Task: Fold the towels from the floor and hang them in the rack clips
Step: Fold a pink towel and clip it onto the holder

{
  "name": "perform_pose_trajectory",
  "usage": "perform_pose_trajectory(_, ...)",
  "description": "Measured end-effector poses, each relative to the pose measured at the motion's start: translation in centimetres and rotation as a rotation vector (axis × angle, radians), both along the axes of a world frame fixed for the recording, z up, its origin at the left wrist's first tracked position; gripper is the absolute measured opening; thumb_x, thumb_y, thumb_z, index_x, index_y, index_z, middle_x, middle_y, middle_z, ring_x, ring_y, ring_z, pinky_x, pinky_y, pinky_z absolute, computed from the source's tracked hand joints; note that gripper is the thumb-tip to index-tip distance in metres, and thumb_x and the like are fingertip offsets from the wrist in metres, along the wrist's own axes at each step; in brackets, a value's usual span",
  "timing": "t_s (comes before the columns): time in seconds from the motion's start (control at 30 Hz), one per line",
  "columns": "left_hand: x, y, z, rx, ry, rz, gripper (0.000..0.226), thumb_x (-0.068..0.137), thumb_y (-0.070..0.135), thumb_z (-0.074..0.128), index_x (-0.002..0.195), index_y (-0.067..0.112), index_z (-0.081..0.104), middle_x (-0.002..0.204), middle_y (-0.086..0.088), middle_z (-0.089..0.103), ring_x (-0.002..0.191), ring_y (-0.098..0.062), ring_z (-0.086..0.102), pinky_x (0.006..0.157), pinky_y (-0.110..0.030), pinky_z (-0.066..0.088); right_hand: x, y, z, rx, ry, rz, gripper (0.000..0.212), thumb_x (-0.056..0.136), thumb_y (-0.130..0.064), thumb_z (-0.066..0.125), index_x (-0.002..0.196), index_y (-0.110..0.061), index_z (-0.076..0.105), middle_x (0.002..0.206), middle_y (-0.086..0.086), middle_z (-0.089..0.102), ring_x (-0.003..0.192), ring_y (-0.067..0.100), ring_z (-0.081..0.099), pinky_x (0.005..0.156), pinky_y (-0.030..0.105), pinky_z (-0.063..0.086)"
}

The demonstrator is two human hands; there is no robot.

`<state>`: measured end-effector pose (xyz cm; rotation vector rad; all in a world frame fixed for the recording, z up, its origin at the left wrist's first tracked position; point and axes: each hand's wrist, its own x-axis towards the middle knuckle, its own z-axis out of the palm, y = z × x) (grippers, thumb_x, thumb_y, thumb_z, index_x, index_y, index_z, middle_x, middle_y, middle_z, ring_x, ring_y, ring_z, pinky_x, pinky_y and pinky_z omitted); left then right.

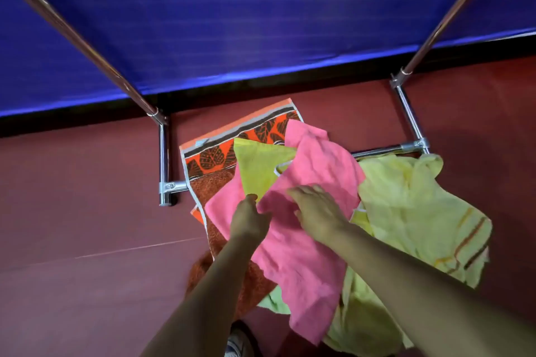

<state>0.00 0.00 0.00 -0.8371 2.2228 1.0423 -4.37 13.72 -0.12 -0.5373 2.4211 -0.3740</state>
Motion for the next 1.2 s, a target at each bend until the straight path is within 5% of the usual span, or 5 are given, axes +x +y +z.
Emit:
perform_pose_trajectory(0.2, 0.6, -0.8, -3.6, -0.106, -0.118, -0.033, 0.042, 0.088, 0.029, 0.058, 0.122, 0.005, 0.048, 0.122, -0.015, 0.059, 0.110, -0.033, 0.057, 0.093, -0.041, 0.047, -1.9, -1.8, -1.7, -0.008, 0.055, 0.174, 0.076, 0.084, 0.007, 0.041, 0.147, -0.028, 0.018, 0.158, -0.010, 0.013, 0.139, 0.020, 0.022, 0.113, 0.030, 0.020)
perform_pose_trajectory(0.33, 0.9, -1.0, -4.1, -0.151, -0.121, -0.066, 0.033, 0.088, 0.035, 0.056, 0.106, 0.008, 0.058, 0.107, -0.015, 0.067, 0.101, -0.034, 0.060, 0.085, -0.041, 0.050, -2.6, -2.5, -1.9, 0.049, 0.068, 0.229, 0.083, 0.080, 0.008, 0.049, 0.148, -0.028, 0.016, 0.156, -0.005, 0.019, 0.140, 0.021, 0.020, 0.113, 0.031, 0.021)
perform_pose_trajectory(0.57, -0.1, -1.3, 0.3, -0.177, 0.043, -0.016, 0.017, 0.090, 0.014, 0.050, 0.100, 0.009, 0.063, 0.099, -0.015, 0.068, 0.097, -0.033, 0.061, 0.070, -0.030, 0.039, -2.3, -1.5, -0.3, 0.053, 0.093, 0.132, 0.037, 0.087, -0.005, 0.046, 0.122, -0.015, 0.055, 0.142, 0.009, 0.037, 0.127, 0.029, 0.041, 0.102, 0.034, 0.038)
perform_pose_trajectory(0.87, -5.3, 0.1, 15.4, 0.095, 0.495, 0.163, 0.014, 0.091, 0.007, 0.048, 0.086, 0.019, 0.050, 0.059, -0.004, 0.051, 0.046, -0.018, 0.048, 0.046, -0.025, 0.038, -5.1, 0.1, 11.8, -0.262, 0.122, -0.363, 0.024, 0.087, -0.017, 0.053, 0.105, -0.004, 0.063, 0.113, 0.018, 0.058, 0.110, 0.033, 0.054, 0.092, 0.036, 0.042)
perform_pose_trajectory(1.2, -5.1, 4.0, 39.5, 0.635, 0.779, 0.297, 0.042, 0.089, -0.014, 0.030, 0.072, 0.011, 0.059, 0.044, 0.006, 0.057, 0.041, -0.005, 0.050, 0.048, -0.017, 0.043, -1.6, 1.4, 32.6, -0.976, 0.199, -0.720, 0.038, 0.084, 0.005, 0.050, 0.121, -0.006, 0.050, 0.123, 0.010, 0.056, 0.097, 0.015, 0.054, 0.088, 0.016, 0.042)
